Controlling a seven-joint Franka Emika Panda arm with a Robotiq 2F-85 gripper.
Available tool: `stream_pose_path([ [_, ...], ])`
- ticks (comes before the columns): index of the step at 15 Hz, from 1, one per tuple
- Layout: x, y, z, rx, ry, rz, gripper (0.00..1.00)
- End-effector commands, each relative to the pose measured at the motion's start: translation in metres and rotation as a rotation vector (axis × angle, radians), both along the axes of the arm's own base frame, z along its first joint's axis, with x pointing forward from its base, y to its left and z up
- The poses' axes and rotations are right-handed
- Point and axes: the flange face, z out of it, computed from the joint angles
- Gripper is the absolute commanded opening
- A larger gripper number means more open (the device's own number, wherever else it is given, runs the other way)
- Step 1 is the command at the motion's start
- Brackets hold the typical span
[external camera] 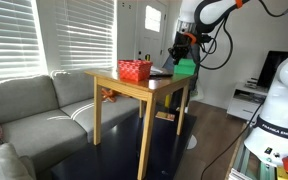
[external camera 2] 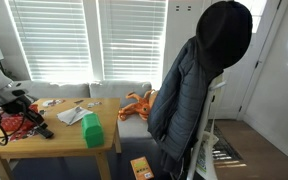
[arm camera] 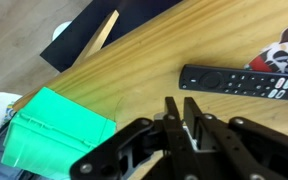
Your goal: Press a button on the remote
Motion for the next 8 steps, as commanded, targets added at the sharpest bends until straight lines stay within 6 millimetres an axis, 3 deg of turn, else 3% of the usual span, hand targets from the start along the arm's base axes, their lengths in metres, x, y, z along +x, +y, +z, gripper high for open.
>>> stream_pose_path([
  [1, -0.025, 0.000, 0.036, 0.106, 0.034, 0.073, 0.47],
  [8, -0.069, -0.026, 0.089, 0.189, 0.065, 0.238, 0.96],
])
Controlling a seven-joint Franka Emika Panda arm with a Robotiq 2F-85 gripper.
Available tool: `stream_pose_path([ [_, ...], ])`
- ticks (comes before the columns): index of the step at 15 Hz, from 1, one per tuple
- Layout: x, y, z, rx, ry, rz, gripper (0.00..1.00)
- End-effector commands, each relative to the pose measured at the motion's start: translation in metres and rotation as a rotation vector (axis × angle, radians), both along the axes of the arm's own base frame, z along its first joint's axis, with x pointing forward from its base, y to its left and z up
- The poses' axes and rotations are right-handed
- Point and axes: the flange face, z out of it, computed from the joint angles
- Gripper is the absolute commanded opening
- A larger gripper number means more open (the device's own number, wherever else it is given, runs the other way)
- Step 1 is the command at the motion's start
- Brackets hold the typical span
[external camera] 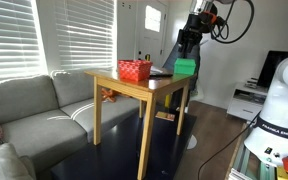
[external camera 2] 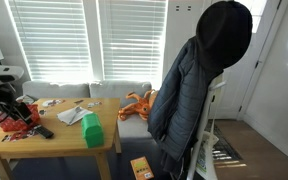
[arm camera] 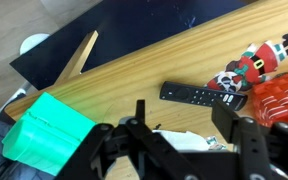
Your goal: Press a button on the remote
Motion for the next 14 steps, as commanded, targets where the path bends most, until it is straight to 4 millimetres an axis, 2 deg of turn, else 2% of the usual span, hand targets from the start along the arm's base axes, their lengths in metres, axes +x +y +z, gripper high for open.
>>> stream_pose_path([
  [1, -0.029, -0.020, 0.024, 0.044, -0.002, 0.110, 0.99],
  [2, -0.012, -0.011, 0.013, 0.009, 0.001, 0.051, 0.85],
  [4, -0.020, -0.021, 0.022, 0.016, -0.007, 0.080, 0.98],
  [5, -0.023, -0.023, 0.024, 0.018, -0.011, 0.085, 0.99],
  [14, -0.024, -0.022, 0.023, 0.020, -0.009, 0.091, 0.99],
])
